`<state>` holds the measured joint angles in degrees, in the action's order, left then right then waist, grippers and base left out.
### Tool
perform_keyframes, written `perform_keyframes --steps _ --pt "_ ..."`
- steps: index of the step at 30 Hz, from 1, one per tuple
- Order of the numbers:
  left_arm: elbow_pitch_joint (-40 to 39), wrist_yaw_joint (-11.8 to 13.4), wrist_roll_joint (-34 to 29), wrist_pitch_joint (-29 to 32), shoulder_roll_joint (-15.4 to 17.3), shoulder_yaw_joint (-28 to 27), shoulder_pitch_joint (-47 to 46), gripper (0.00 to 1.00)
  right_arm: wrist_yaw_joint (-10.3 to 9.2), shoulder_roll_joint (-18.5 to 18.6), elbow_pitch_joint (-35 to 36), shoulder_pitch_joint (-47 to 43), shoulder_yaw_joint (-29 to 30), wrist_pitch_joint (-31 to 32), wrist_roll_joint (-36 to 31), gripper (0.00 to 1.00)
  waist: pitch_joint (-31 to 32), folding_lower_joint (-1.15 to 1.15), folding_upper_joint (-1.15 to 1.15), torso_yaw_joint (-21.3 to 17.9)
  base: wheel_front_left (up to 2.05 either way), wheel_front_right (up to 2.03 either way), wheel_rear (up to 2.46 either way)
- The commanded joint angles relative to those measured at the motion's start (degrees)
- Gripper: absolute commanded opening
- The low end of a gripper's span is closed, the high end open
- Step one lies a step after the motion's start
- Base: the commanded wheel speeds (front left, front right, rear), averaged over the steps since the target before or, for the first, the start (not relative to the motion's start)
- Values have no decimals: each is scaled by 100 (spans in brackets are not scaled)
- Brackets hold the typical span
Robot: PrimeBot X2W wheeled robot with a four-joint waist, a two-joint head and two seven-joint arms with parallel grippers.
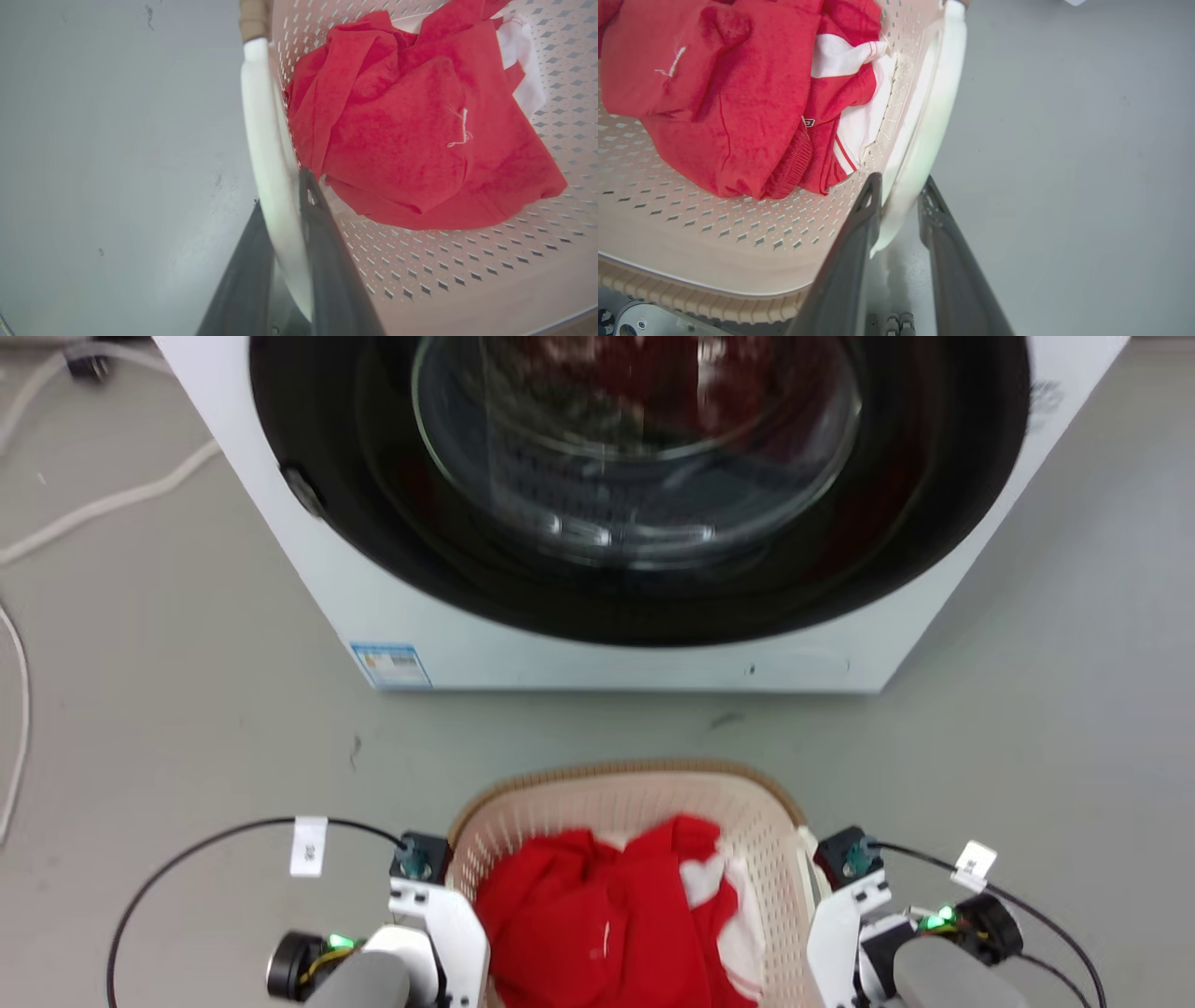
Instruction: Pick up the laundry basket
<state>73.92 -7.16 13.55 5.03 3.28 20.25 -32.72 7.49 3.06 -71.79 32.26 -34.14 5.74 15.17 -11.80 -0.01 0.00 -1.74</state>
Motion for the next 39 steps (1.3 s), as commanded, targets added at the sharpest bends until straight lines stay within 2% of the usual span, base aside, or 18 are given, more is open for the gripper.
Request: perform_keyframes --steps 1,6,15,26,39 --pt "-22 -46 66 90 -61 111 110 0 0 -32 42 -78 -97 41 66 0 462 1 0 3 0 0 0" --pt "-84 -47 449 430 -68 467 446 0 1 -39 5 -360 -371 273 398 0 1028 1 0 6 0 0 0" --pt "-312 -54 1058 896 -23 1066 699 0 7 8 18 -594 -816 626 909 0 1488 1 0 15 0 0 0" --pt "-462 -55 1687 1264 133 1617 752 0 7 163 170 -693 -1334 960 1484 0 1678 1 0 27 0 0 0" --pt "-439 -55 2181 1289 244 2072 682 0 7 261 121 -601 -1777 1014 1932 0 1688 1 0 30 0 0 0"
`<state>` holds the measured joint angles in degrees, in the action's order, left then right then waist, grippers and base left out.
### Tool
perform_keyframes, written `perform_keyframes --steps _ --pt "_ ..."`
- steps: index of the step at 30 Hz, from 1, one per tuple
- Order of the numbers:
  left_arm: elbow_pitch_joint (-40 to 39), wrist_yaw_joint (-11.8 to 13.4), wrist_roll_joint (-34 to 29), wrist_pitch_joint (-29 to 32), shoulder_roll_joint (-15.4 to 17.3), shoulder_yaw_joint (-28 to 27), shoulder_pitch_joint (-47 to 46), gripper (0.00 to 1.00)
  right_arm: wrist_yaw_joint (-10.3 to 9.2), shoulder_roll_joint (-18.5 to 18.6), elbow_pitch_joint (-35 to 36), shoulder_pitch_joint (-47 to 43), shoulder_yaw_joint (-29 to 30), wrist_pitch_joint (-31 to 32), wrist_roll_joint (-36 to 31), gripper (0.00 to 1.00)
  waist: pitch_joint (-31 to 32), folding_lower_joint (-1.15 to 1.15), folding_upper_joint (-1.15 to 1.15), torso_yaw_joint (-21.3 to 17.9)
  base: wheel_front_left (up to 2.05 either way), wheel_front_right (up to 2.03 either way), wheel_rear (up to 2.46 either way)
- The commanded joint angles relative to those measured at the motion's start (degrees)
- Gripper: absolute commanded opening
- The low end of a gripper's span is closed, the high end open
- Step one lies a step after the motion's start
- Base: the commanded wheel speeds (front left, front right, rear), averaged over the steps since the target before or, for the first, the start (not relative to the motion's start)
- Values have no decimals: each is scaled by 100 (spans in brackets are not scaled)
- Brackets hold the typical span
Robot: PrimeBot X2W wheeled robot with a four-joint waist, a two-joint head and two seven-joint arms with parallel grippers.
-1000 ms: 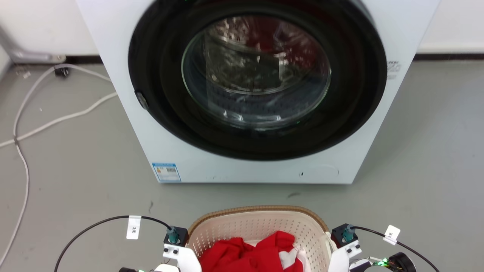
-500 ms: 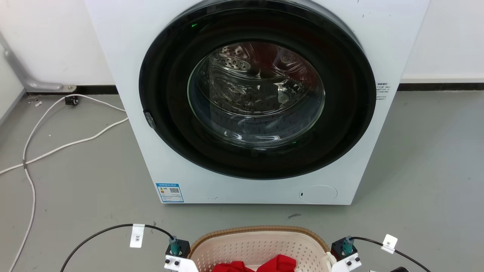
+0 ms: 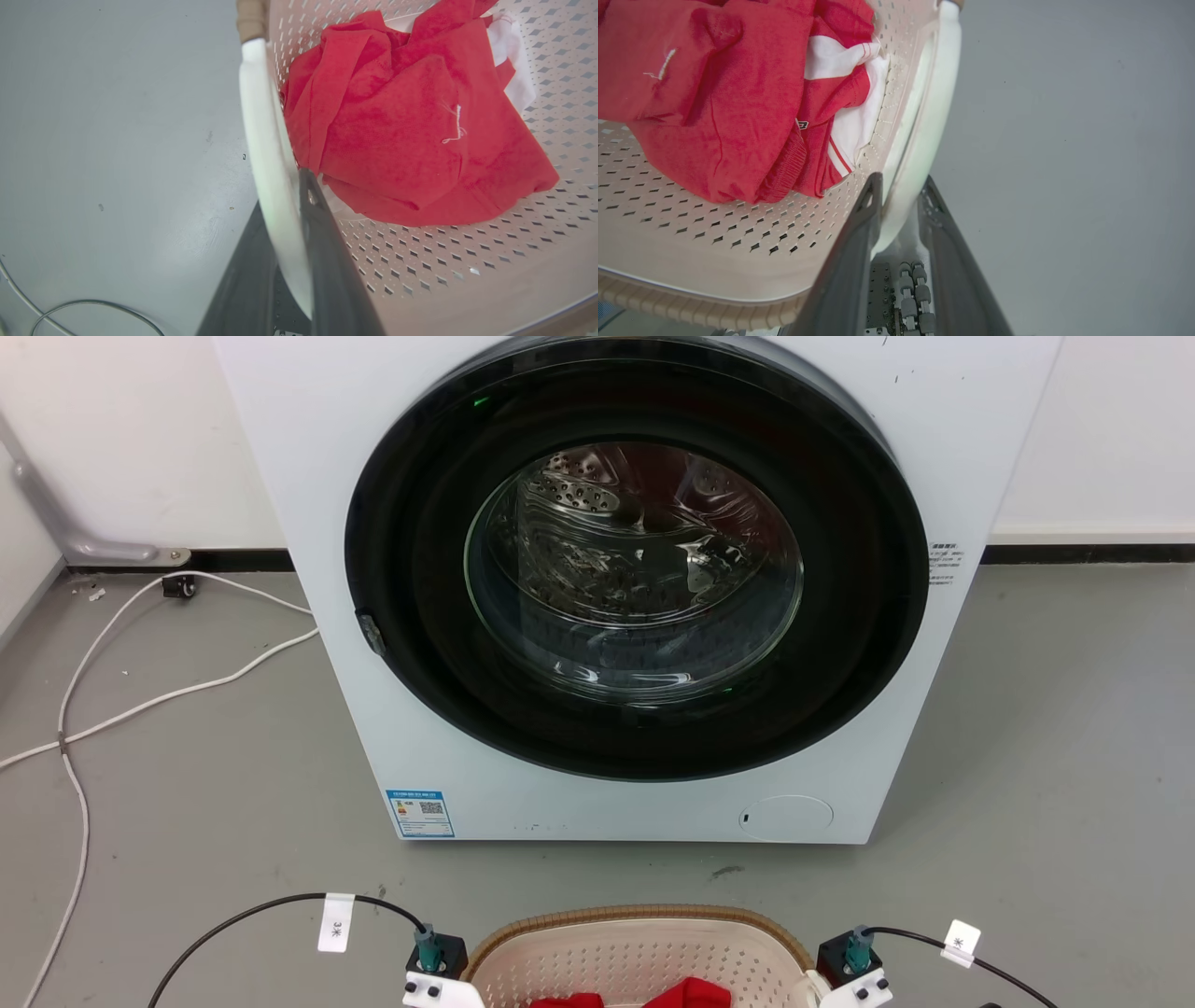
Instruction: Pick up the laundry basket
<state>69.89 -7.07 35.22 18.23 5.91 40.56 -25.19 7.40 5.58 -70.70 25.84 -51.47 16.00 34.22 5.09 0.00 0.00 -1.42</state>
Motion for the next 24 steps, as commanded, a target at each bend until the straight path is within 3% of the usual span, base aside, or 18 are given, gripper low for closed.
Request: perform_keyframes --steps 1,24 --pt "-31 -64 42 -40 -16 75 -77 0 16 10 9 51 -71 -18 50 0 -4 0 0 -3 0 0 0" --pt "89 -63 598 -104 61 686 -180 0 16 43 -101 204 -681 -105 541 0 -75 0 0 -28 0 0 0"
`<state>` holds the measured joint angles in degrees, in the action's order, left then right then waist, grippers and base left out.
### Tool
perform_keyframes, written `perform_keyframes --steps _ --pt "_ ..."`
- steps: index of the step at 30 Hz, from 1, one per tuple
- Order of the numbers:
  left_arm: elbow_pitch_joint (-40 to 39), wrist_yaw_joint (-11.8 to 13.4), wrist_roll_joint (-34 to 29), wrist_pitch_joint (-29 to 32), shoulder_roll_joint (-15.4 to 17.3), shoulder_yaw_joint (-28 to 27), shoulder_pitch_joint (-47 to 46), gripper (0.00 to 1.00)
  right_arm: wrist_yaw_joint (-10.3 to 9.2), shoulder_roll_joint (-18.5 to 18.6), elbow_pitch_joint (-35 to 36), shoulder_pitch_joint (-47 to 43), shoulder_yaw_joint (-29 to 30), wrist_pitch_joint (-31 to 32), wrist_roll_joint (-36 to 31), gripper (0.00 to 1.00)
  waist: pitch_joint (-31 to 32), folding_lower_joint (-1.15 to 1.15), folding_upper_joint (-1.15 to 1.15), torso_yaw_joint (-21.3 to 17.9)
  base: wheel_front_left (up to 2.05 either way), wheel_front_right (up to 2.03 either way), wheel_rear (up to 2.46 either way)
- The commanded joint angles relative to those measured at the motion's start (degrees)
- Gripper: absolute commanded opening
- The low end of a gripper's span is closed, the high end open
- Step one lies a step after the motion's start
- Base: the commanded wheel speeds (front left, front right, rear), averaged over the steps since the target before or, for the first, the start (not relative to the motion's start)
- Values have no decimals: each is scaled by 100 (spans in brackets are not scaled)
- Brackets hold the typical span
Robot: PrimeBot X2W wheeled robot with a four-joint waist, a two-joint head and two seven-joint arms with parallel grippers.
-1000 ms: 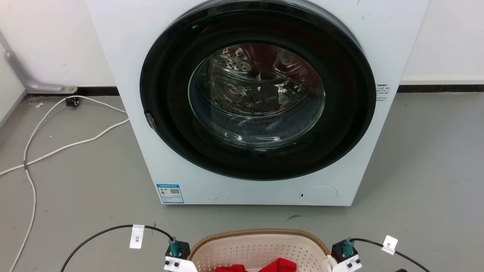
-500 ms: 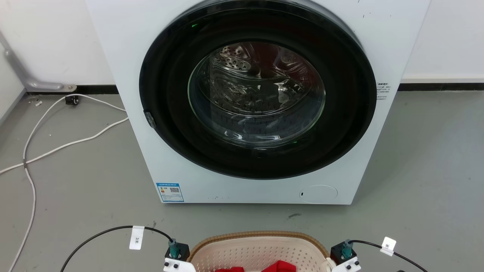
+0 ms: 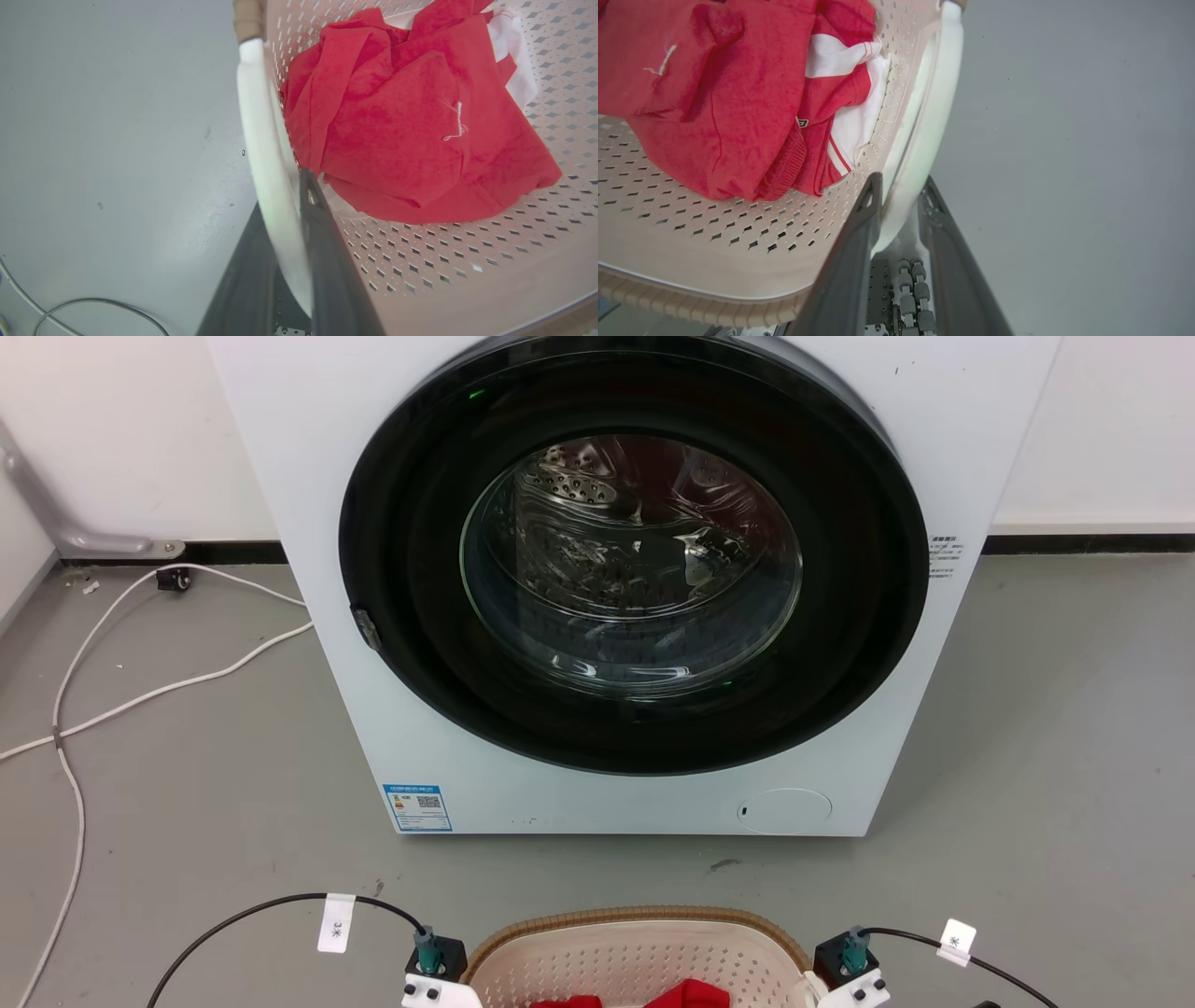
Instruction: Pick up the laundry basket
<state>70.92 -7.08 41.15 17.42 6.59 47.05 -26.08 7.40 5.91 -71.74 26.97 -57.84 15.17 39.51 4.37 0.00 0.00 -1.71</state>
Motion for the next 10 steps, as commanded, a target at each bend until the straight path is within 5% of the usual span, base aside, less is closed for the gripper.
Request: perform_keyframes --steps 1,10 --pt "-12 -62 30 -20 -5 53 -98 0 16 13 -3 99 -63 -24 19 0 -8 0 0 1 0 0 0" --pt "1 -62 209 -64 0 231 -114 0 15 -4 -37 123 -227 -53 180 0 -43 0 0 -9 0 0 0"
